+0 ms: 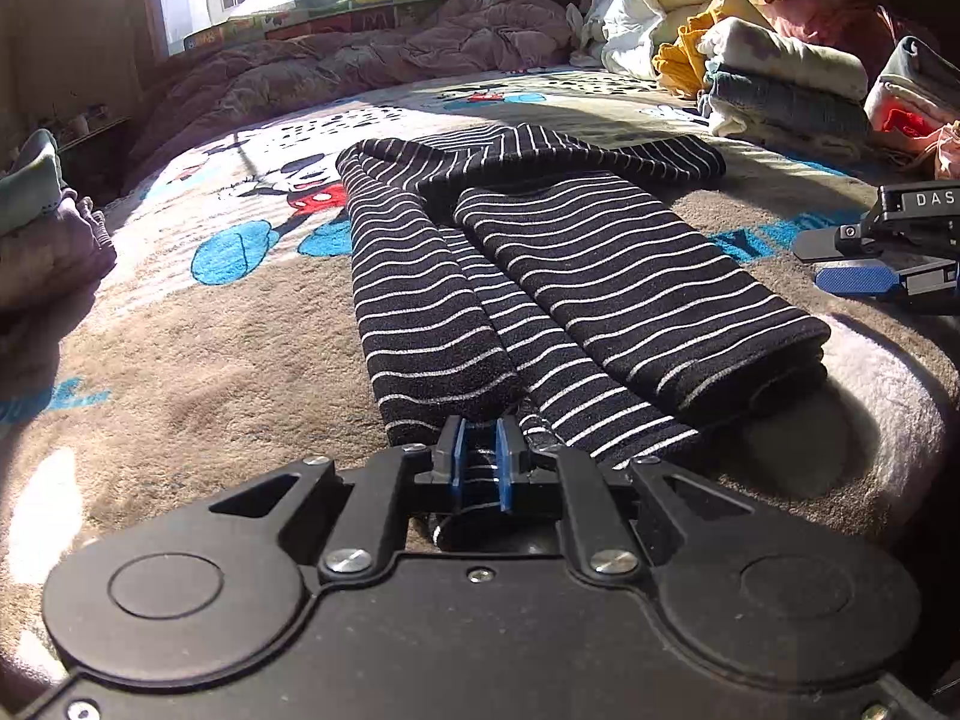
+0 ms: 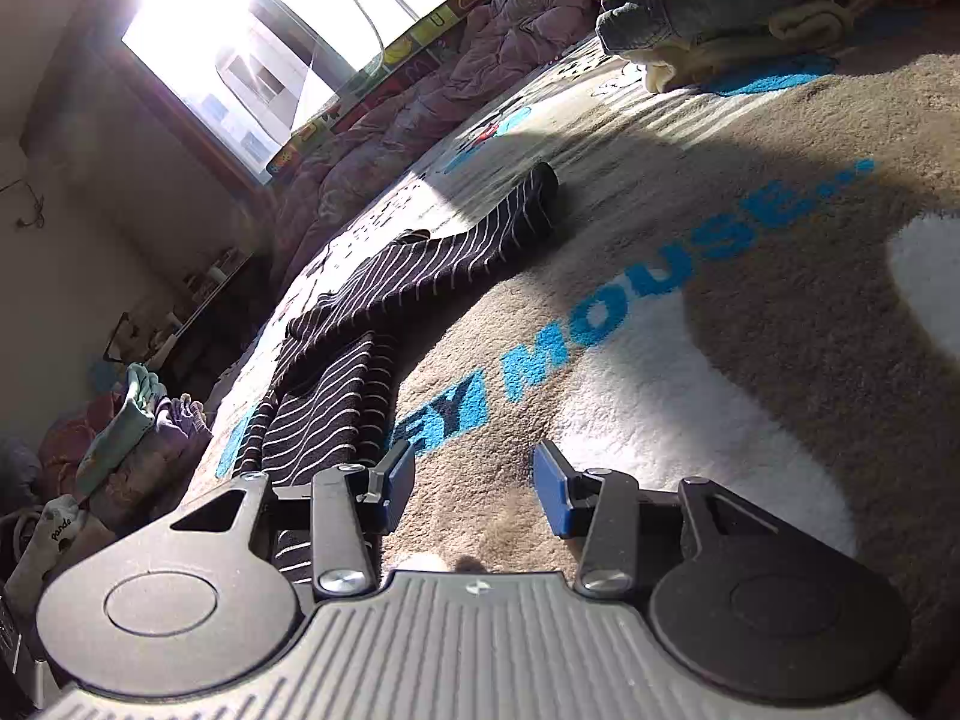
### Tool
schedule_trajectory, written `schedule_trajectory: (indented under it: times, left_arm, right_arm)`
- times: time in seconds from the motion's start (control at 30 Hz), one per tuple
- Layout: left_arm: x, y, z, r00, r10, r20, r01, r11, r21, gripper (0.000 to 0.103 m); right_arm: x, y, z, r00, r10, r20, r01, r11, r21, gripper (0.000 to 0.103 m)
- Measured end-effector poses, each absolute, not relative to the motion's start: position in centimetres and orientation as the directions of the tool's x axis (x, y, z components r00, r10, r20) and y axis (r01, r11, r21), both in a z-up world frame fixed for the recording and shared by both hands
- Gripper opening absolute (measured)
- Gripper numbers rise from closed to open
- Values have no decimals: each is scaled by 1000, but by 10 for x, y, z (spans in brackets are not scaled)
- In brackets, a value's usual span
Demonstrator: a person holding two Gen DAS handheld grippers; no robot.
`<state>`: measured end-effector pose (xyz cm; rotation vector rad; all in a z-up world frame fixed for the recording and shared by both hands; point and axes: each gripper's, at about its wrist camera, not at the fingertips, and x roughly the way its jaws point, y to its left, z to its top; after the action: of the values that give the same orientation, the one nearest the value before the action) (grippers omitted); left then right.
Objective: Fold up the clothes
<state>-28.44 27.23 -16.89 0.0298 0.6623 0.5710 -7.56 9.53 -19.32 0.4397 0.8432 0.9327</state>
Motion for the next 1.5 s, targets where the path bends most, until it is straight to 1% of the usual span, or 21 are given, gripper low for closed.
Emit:
schedule_trajectory:
  times: [0.07,0.1,0.17,0.27,0.33,0.47,0.53,0.57,0.6,0.67,0.7,0.73,0.8,0.93,1.1,1.27,1.33,1.4,1.43,1.47,1.5]
  left_arm:
    - [-284,257,-169,643,553,-531,-461,832,309,8]
    - [-286,257,-167,647,549,-529,-459,835,304,8]
    - [-293,264,-159,660,520,-542,-468,849,245,8]
    - [-303,275,-139,694,496,-522,-494,856,156,9]
    - [-301,286,-125,702,509,-498,-515,846,137,9]
    - [-274,315,-108,713,532,-457,-527,836,151,9]
    - [-257,333,-109,717,512,-472,-524,844,119,9]
    - [-247,343,-116,713,489,-502,-512,853,105,9]
    - [-238,352,-127,701,455,-549,-490,867,92,9]
    - [-224,359,-153,671,400,-625,-433,895,108,8]
    - [-225,357,-153,672,387,-632,-416,902,110,8]
    - [-229,357,-148,680,374,-631,-413,906,93,9]
    - [-236,362,-132,712,377,-593,-424,903,65,9]
    - [-225,397,-112,705,447,-551,-479,873,95,9]
    - [-178,450,-101,687,511,-517,-525,841,135,9]
    - [-120,504,-113,656,518,-549,-550,826,121,9]
    - [-99,517,-127,647,480,-592,-524,844,112,9]
    - [-83,513,-148,629,438,-642,-439,882,172,8]
    - [-81,508,-156,630,445,-637,-412,886,212,8]
    - [-82,506,-157,634,449,-629,-408,886,221,8]
    - [-85,507,-155,638,442,-631,-415,887,201,8]
  right_arm:
    - [-75,95,-193,319,841,-437,-522,541,660,45]
    - [-75,94,-193,319,841,-437,-520,541,661,45]
    - [-75,94,-193,319,841,-437,-517,541,663,45]
    - [-75,95,-193,320,841,-437,-516,541,664,45]
    - [-75,95,-193,319,841,-437,-515,540,665,45]
    - [-75,97,-193,319,841,-437,-517,540,664,46]
    - [-75,97,-193,319,842,-436,-518,540,663,47]
    - [-75,96,-193,318,842,-435,-518,539,664,46]
    - [-75,96,-193,318,843,-435,-517,538,666,47]
    - [-75,96,-194,316,843,-434,-515,537,668,46]
    - [-74,96,-194,316,844,-434,-514,536,669,46]
    - [-74,95,-194,315,845,-433,-514,535,671,46]
    - [-74,94,-194,311,847,-430,-513,531,675,47]
    - [-71,96,-194,313,852,-419,-510,523,683,47]
    - [-62,98,-197,327,858,-397,-493,513,702,46]
    - [-53,100,-200,324,865,-384,-477,499,724,46]
    - [-51,102,-201,323,867,-381,-482,496,722,46]
    - [-49,105,-202,322,868,-377,-490,494,719,46]
    - [-48,106,-203,321,869,-375,-494,492,717,46]
    - [-47,107,-203,320,871,-373,-497,490,716,46]
    - [-46,108,-203,319,872,-370,-499,487,716,46]
